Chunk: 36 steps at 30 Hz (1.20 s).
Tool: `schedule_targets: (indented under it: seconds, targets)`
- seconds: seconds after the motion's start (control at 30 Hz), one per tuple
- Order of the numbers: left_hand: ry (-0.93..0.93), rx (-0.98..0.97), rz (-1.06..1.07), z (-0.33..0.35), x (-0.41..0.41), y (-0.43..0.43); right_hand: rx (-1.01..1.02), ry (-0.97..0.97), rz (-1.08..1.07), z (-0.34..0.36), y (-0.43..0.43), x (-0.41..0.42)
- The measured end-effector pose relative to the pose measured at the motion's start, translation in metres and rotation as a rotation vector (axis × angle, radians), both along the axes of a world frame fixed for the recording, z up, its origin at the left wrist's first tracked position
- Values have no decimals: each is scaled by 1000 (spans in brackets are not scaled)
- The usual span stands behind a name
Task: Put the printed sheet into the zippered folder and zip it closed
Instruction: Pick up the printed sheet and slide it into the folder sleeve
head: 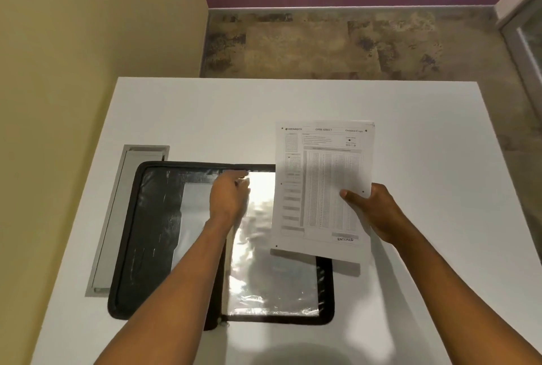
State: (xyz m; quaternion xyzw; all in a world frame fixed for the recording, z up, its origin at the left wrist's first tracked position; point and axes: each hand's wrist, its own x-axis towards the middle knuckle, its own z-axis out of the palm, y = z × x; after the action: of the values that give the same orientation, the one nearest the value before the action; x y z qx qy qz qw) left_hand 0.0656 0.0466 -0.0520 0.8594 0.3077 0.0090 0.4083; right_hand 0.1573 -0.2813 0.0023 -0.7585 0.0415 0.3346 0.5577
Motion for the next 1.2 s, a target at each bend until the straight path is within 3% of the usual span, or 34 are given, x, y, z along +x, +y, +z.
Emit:
schedule_targets:
  seconds: [0.2, 0.37, 0.47, 0.67, 0.87, 1.2]
  targets:
    - [84, 311, -327, -26, 16, 29, 67, -4, 20, -7, 15, 23]
    - [49, 366, -284, -31, 18, 34, 63, 21, -22, -13, 22, 35]
    - [-4, 436, -361, -32, 16, 35, 47, 35, -48, -15, 24, 39]
    - [30, 407, -321, -25, 21, 34, -15, 58, -104, -14, 23, 46]
    - [67, 359, -414, -19, 23, 36, -38, 28, -107, -6, 20, 52]
    - [116, 424, -601, -19, 32, 41, -18, -182, -59, 28, 49, 96]
